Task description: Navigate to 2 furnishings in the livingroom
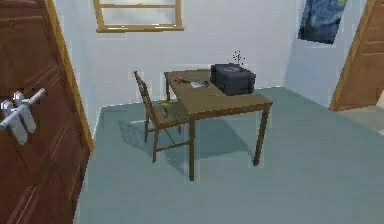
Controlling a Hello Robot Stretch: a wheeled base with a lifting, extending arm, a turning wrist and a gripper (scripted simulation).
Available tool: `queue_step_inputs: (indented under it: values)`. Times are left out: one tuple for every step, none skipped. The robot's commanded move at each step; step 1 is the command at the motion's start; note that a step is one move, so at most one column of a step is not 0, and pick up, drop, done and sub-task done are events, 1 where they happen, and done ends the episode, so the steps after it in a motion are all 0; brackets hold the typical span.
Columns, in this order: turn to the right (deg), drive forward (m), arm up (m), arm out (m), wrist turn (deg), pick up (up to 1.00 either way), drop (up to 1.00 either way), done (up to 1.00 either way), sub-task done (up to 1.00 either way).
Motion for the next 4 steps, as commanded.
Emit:
queue_step_inputs:
  values:
    - [0.0, 0.6, 0.0, 0.0, 0.0, 0.0, 0.0, 0.0, 0.0]
    - [0.0, 0.0, 0.0, 0.0, 0.0, 0.0, 0.0, 0.0, 1.0]
    - [-15.0, 0.0, 0.0, 0.0, 0.0, 0.0, 0.0, 0.0, 0.0]
    - [0.0, 0.1, 0.0, 0.0, 0.0, 0.0, 0.0, 0.0, 0.0]
